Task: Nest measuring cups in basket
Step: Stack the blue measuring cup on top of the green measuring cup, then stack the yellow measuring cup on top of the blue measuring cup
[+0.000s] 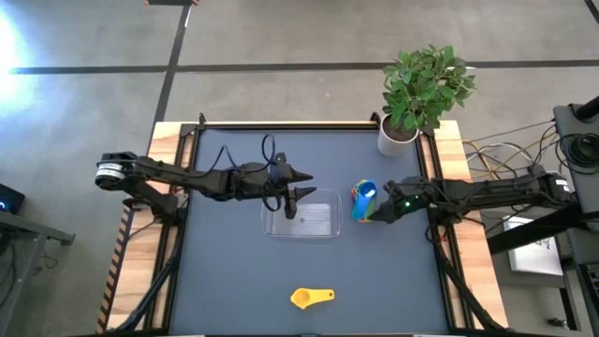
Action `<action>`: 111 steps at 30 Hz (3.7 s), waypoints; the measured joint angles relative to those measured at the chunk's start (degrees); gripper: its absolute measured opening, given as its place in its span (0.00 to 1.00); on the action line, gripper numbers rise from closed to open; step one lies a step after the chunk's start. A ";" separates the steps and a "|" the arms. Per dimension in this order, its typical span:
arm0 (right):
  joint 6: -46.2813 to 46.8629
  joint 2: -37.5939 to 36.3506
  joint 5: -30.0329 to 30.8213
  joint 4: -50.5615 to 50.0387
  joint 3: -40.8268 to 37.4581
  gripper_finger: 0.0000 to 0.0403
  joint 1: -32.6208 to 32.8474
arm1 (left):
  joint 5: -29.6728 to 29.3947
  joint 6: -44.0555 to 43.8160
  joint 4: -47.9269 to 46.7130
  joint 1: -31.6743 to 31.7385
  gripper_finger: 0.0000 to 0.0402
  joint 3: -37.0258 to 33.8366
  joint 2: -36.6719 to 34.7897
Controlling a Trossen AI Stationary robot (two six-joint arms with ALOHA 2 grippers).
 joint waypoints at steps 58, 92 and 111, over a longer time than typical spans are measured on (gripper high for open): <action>-40.47 15.27 44.62 19.45 14.18 0.02 31.11 | 0.04 1.94 -14.40 -0.28 0.38 -1.73 -7.63; -28.88 73.38 37.98 -16.33 67.31 0.45 43.13 | 5.01 -8.08 16.69 -0.68 0.38 -24.68 -14.83; -29.20 80.83 34.62 -19.67 74.53 0.67 41.64 | 5.05 -8.61 18.74 -0.66 0.38 -24.65 -11.13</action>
